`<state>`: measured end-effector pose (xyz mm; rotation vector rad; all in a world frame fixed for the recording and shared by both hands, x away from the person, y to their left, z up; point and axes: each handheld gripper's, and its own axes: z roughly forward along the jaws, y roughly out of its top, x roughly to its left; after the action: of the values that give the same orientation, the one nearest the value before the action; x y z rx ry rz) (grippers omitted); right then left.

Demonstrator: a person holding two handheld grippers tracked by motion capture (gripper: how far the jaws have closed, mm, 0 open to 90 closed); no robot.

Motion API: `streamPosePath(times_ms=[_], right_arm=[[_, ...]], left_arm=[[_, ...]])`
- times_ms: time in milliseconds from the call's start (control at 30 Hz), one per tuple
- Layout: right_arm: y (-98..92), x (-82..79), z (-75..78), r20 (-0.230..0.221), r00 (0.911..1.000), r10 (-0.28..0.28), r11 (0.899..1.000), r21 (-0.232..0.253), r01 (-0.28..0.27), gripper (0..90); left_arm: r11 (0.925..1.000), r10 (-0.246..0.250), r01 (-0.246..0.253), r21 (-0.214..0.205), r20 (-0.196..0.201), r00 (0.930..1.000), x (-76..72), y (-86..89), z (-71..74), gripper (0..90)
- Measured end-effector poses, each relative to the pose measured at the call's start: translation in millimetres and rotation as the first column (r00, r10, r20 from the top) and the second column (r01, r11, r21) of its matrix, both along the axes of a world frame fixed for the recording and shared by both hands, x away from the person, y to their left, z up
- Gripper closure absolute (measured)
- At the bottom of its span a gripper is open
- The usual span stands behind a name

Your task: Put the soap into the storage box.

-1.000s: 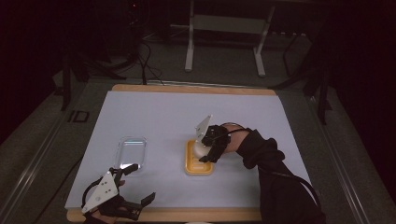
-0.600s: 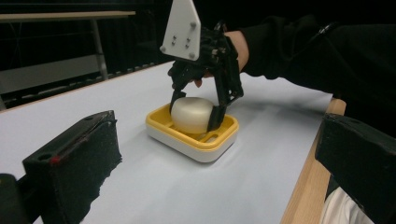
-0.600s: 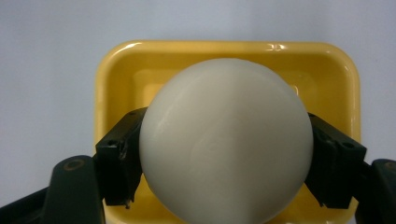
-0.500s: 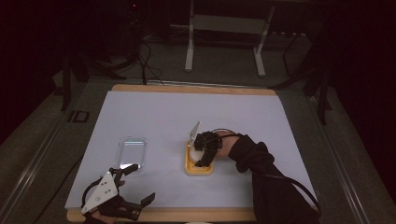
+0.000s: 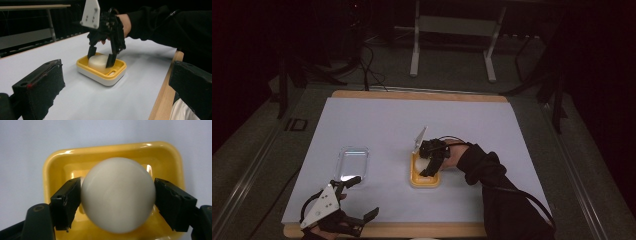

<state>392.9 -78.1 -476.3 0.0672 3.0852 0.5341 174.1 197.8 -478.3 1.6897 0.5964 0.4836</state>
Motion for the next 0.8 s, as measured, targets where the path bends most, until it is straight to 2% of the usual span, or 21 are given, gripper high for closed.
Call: streamPosePath(times_ms=[133, 233, 300, 500, 533, 633, 733, 767, 800], right_arm=[[-5.7, 0.8, 10.3, -0.003, 0.9995, -0.032, 0.999, 0.023, 0.032, 22.6], [-9.9, 1.1, 16.5, 0.008, 0.9984, -0.056, 0.998, 0.023, 0.056, 13.0], [-13.5, -0.2, 20.3, 0.01, 0.9978, -0.066, 0.997, 0.029, 0.066, 10.3], [-20.9, -1.6, 28.4, 0.039, 0.9925, -0.116, 0.992, 0.05, 0.114, 10.4], [-26.7, 0.1, 32.3, 0.043, 0.9881, -0.148, 0.987, 0.073, 0.144, 10.5], [-35.3, 0.7, 35.8, 0.053, 0.9805, -0.189, 0.979, 0.086, 0.184, 10.5], [-38.4, 0.5, 36.6, 0.051, 0.9776, -0.204, 0.976, 0.09, 0.199, 10.5], [-48.0, -1.5, 38.2, 0.062, 0.9703, -0.234, 0.968, 0.107, 0.227, 10.5], [-51.1, -2.2, 38.5, 0.064, 0.9687, -0.24, 0.966, 0.112, 0.232, 10.5]], left_arm=[[1.0, 0.0, 0.0, 0.003, -0.002, 1.0, 0.2, -0.5, -0.2, 0.1], [1.0, 0.0, 0.0, 0.001, -0.002, 1.0, 0.3, -0.5, -0.2, 0.1], [1.0, 0.001, -0.001, 0.001, -0.003, 1.0, 0.4, -0.4, -0.2, 0.1], [1.0, 0.003, -0.003, 0.002, -0.004, 1.0, 0.5, -0.7, -0.3, 0.1], [1.0, 0.003, -0.003, 0.002, -0.004, 1.0, 0.5, -0.6, -0.3, 0.1], [1.0, 0.003, -0.003, 0.002, -0.004, 1.0, 0.5, -0.7, -0.3, 0.1], [1.0, 0.002, -0.002, 0.001, -0.003, 1.0, 0.3, -0.7, -0.3, 0.1], [1.0, 0.001, -0.001, 0.002, -0.003, 1.0, 0.2, -0.5, -0.3, 0.1], [1.0, 0.001, -0.001, 0.002, -0.003, 1.0, 0.2, -0.5, -0.3, 0.1]])
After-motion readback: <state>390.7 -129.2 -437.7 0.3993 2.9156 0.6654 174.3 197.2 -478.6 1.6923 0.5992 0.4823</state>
